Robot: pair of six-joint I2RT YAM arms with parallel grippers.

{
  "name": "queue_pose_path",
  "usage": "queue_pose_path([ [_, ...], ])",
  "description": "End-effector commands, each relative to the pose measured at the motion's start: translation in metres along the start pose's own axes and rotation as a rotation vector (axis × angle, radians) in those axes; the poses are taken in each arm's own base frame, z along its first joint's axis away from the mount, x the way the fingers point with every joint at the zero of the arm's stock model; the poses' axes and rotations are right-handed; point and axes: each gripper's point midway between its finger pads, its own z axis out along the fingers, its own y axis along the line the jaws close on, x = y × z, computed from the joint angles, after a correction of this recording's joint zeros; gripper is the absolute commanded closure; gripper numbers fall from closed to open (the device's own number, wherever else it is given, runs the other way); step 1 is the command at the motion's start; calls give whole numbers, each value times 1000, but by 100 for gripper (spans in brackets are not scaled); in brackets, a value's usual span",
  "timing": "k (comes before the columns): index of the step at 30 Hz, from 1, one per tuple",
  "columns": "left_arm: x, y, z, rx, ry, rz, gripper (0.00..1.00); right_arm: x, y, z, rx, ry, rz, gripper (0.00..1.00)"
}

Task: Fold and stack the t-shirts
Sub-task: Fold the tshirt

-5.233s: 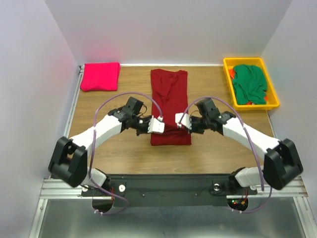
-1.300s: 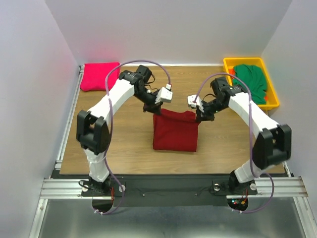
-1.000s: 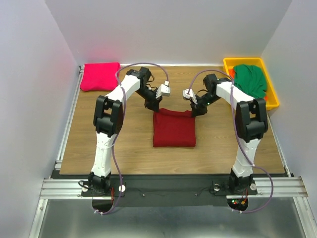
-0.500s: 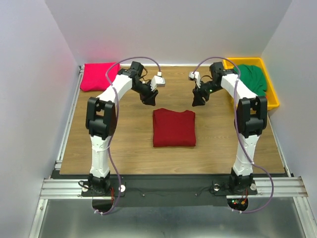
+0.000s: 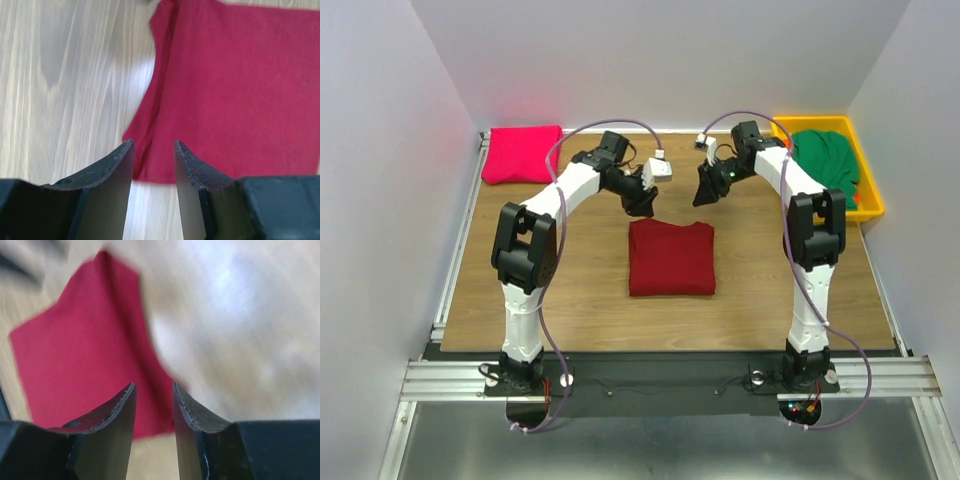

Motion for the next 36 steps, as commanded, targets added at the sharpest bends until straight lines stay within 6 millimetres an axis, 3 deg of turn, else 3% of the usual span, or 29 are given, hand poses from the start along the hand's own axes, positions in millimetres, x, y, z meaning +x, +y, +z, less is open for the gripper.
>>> queue_pose_path([
  [1,-21,-10,31,19,-26,99,51,-30,-20,16,-16,-81,69,60],
  [7,-3,-10,66,44,27,87,51,-3,-22,49,-60,-23,103,60],
  [12,25,-35,77,118,95,81,52,31,-3,72,-112,48,122,60],
  [15,24,-58,74,159,96,95,53,41,12,76,-142,68,129,62],
  [16,32,-69,74,181,107,81,54,54,18,78,-155,91,149,62],
  [18,24,-82,65,188,88,93,54,58,33,75,-172,99,129,64],
  [20,33,-103,62,220,98,80,55,76,49,74,-202,124,154,64],
  [21,24,-108,54,212,79,102,55,71,59,69,-211,114,137,64],
  [22,30,-120,53,232,90,94,55,77,65,68,-218,120,144,64],
  [23,23,-125,46,225,75,111,55,86,72,67,-230,133,155,64],
  [25,26,-135,43,235,74,105,55,85,79,62,-231,126,144,64],
  [28,22,-137,37,217,67,106,54,81,72,62,-204,125,124,64],
  [33,21,-126,43,185,71,116,53,43,56,69,-197,58,89,63],
  [36,20,-117,50,174,79,115,52,32,50,73,-204,39,97,64],
])
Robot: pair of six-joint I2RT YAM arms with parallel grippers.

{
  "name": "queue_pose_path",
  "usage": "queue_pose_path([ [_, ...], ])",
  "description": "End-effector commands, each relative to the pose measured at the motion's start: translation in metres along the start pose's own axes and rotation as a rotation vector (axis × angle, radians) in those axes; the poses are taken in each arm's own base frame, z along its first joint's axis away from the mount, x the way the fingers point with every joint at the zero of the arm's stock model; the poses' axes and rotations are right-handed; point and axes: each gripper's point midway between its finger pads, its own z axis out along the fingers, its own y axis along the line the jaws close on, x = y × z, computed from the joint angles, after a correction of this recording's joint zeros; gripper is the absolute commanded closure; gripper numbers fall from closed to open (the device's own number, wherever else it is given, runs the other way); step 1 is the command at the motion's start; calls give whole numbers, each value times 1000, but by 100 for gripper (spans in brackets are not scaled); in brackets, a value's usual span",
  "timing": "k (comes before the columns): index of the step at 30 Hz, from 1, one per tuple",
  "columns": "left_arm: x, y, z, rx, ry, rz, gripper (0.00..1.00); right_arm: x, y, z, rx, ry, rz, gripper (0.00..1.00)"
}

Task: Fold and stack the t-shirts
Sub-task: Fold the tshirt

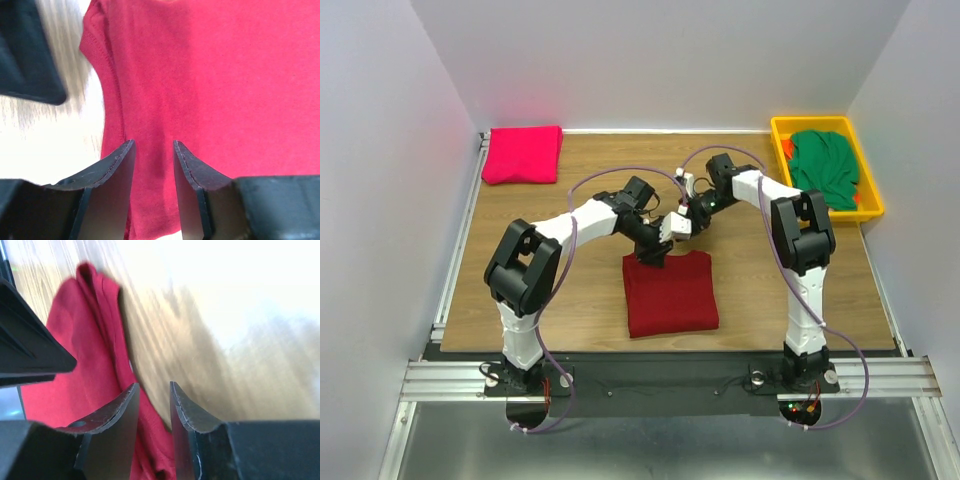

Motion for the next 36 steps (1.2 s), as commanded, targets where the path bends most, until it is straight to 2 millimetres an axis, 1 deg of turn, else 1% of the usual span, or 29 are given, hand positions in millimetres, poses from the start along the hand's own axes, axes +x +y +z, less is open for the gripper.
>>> queue_pose_path([
  [1,-12,17,0,-35,-18,18,52,-30,-2,1,-13,-53,-35,64],
  [2,-12,19,1,-36,-15,20,52,-31,-2,1,-17,-56,-23,64],
  [3,-7,20,6,-27,-4,10,52,-32,2,2,-33,-61,-18,64],
  [5,-7,22,8,-21,-5,17,52,-31,7,4,-50,-60,2,66],
  [7,-7,20,12,-3,-7,16,54,-32,15,4,-73,-65,6,68],
  [9,-5,15,15,21,-4,23,55,-28,23,6,-99,-62,28,69],
  [13,1,6,20,64,13,22,57,-25,29,6,-124,-64,58,70],
  [16,1,4,20,69,15,29,72,-26,32,6,-139,-67,68,71],
  [17,-4,4,16,60,7,40,81,-27,34,6,-147,-69,72,72],
  [19,-11,3,11,54,-9,57,90,-28,39,6,-168,-75,75,73],
  [20,-20,3,4,38,-26,79,92,-29,41,7,-177,-77,73,74],
  [23,-34,0,-6,13,-42,114,100,-26,48,11,-210,-72,87,75],
  [27,-47,-3,-17,-2,-61,123,100,-14,53,19,-239,-49,107,75],
  [30,-52,-3,-22,-10,-64,127,100,1,53,28,-246,-18,112,75],
  [36,-55,-1,-25,-19,-58,135,100,23,38,42,-228,29,122,75],
])
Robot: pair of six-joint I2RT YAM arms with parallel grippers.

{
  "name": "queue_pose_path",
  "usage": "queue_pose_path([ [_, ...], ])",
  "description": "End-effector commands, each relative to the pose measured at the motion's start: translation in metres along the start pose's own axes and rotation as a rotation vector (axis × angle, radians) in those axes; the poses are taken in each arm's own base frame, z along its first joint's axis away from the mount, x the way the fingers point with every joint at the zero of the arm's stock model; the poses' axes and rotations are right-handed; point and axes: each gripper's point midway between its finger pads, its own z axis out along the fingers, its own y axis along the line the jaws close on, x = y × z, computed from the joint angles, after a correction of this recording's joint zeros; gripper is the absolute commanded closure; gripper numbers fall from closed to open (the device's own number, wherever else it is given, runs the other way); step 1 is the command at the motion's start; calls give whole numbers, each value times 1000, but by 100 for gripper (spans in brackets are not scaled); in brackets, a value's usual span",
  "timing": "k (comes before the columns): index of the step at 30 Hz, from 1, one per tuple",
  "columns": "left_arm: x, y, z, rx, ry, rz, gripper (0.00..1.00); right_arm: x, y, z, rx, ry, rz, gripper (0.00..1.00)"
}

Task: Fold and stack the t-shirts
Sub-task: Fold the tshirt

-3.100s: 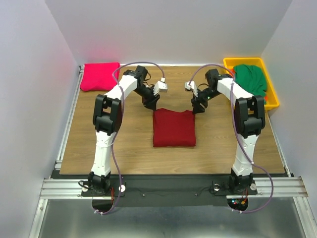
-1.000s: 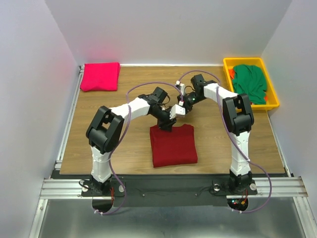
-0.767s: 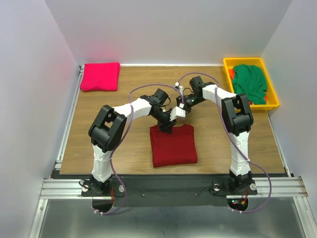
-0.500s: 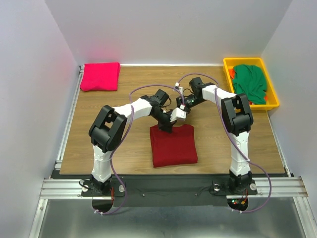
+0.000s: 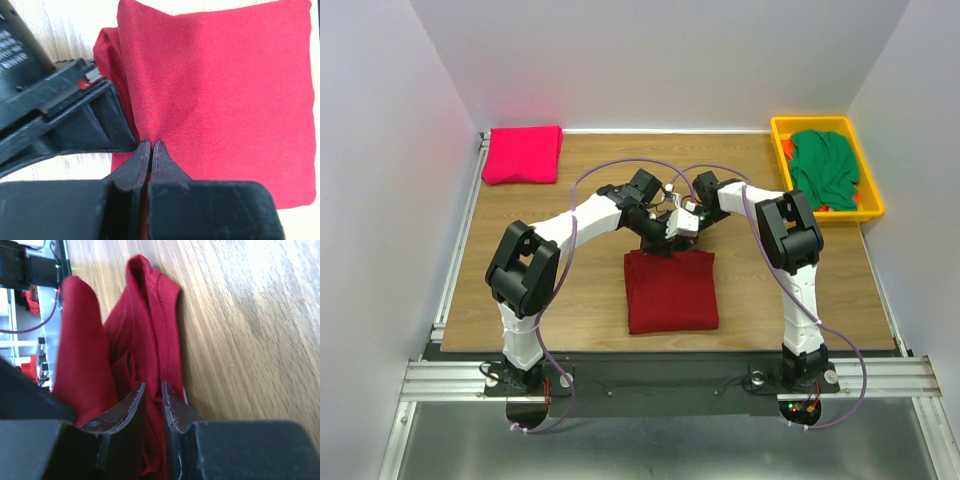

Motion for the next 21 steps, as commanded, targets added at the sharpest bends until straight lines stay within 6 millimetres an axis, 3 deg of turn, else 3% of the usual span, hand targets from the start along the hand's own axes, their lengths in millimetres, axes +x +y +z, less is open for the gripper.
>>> queue_pose_path([
  [1,-28,1,-18,-25,-41,55,100,10,-9,6,-2,24,-19,76],
  [12,-44,22,-31,-61,-43,87,100,25,-18,10,4,54,-27,76],
  [21,-34,37,-32,-75,-22,76,100,25,-17,9,6,58,-39,76],
])
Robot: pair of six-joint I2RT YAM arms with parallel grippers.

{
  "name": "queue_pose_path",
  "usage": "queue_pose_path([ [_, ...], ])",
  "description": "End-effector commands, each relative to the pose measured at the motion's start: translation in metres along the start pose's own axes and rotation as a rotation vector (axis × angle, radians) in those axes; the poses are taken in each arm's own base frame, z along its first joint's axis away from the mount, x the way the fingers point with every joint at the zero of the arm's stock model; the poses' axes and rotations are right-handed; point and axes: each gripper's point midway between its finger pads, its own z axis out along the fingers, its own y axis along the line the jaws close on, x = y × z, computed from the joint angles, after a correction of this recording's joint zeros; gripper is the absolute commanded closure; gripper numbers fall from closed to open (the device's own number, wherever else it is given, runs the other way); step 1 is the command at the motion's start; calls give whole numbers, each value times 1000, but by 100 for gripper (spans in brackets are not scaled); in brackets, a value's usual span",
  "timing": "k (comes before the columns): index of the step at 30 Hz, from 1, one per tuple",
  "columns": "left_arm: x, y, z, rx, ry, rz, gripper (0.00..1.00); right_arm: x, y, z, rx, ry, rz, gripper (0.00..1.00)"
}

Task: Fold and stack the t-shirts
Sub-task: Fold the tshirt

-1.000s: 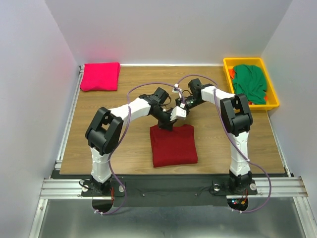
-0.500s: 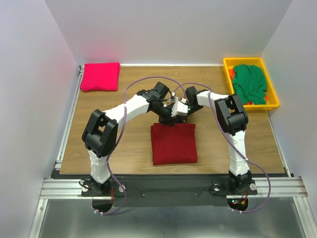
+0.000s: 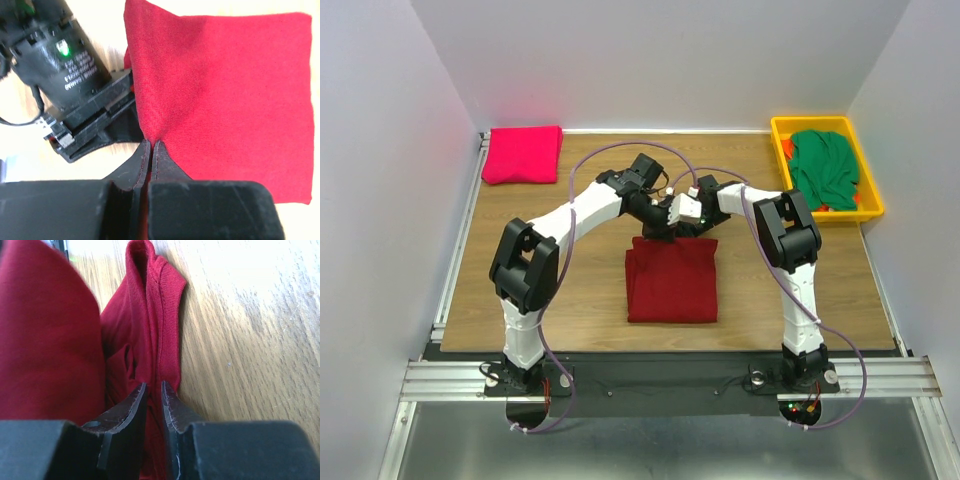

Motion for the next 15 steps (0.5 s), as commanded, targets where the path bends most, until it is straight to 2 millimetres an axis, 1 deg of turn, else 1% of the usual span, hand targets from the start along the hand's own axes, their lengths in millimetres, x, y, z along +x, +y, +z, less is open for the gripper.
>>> queue_pose_path([
  [1,-8,15,-12,-34,-13,36,100,13,-11,2,33,38,-9,76],
  [2,-6,16,-12,-35,-9,38,100,12,-11,2,34,36,-8,76],
  [4,-2,16,-9,-25,0,38,100,4,-12,0,51,33,-28,75],
  [7,2,14,-7,-12,8,30,100,-11,-17,-7,94,24,-71,67],
  [8,3,13,-6,-13,10,28,100,-21,-20,-11,133,23,-101,65],
  [9,5,13,-6,-12,10,32,100,-27,-22,-15,152,20,-121,61],
  [10,5,12,-6,-10,10,34,100,-34,-26,-20,189,19,-142,59],
  [11,7,11,-6,-7,13,33,100,-49,-25,-26,216,3,-178,56],
  [14,8,11,-5,-6,13,41,100,-68,-29,-39,283,-12,-226,49],
  [15,8,11,-4,-7,14,41,100,-80,-30,-44,309,-25,-255,45],
])
